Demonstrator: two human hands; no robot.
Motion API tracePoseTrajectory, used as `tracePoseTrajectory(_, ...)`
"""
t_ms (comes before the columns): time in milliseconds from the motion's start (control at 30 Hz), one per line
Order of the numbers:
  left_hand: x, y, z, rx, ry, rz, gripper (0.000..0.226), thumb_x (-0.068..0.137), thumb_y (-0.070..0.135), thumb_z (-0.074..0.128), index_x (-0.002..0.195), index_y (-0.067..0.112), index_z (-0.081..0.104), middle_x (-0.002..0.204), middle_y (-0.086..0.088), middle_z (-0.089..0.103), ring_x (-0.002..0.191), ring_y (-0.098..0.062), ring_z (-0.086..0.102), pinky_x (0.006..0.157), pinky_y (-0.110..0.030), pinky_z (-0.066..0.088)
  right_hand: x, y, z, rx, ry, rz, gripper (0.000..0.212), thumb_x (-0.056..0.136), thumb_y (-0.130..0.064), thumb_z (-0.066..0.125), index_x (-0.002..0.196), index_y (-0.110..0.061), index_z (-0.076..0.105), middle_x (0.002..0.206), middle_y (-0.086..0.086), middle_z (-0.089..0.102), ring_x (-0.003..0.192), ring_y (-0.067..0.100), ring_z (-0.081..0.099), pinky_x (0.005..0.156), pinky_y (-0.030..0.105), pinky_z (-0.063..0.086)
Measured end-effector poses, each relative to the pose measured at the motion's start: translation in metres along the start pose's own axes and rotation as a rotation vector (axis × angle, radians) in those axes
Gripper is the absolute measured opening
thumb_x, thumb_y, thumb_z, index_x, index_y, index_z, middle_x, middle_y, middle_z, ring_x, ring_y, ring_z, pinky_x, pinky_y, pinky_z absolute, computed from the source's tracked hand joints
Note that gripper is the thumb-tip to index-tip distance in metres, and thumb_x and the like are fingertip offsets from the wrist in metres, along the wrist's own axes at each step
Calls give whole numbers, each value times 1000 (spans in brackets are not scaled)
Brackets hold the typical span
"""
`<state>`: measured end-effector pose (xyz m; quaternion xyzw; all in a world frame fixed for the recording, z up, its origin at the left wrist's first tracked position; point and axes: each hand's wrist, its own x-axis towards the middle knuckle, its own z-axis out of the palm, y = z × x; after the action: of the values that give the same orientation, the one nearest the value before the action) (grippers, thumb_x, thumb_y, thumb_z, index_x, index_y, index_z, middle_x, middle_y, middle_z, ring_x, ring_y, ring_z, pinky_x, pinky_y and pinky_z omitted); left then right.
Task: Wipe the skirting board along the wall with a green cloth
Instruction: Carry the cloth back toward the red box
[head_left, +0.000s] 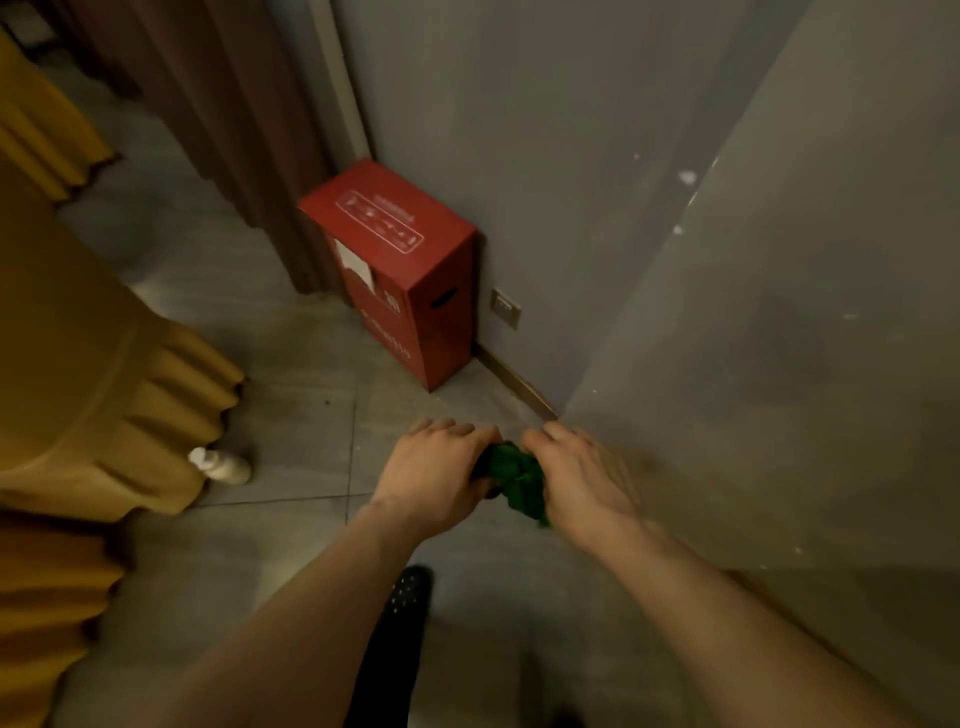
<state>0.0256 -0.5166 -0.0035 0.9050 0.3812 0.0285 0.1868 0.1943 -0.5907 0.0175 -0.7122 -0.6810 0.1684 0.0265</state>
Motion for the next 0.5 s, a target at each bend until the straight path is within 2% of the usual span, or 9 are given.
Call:
tracePoseTrajectory(233, -33, 87, -149, 41, 177, -60, 33, 82, 44, 72, 107, 30, 57, 102, 3, 71, 95, -26, 63, 80, -40, 44, -51, -31, -163, -45, 144, -119, 44, 68, -3, 70, 101, -23, 48, 100, 4, 53, 90, 31, 53, 60, 33, 30)
tracePoseTrajectory(367, -38, 107, -202, 67, 214, -100, 35, 81, 45, 72, 108, 29, 58, 104, 3, 71, 97, -27, 63, 83, -43, 46, -58, -48, -214, -53, 188, -135, 45, 68, 0, 66, 101, -23, 48, 101, 4, 54, 91, 30, 52, 61, 33, 33)
tracePoseTrajectory(500, -31, 93, -227, 74, 260, -119, 34, 80, 44, 72, 108, 31, 57, 103, 4, 70, 97, -25, 62, 80, -40, 44, -36, -63, -234, -50, 217, -132, 41, 69, 1, 61, 99, -24, 48, 99, 4, 53, 91, 30, 52, 60, 33, 33)
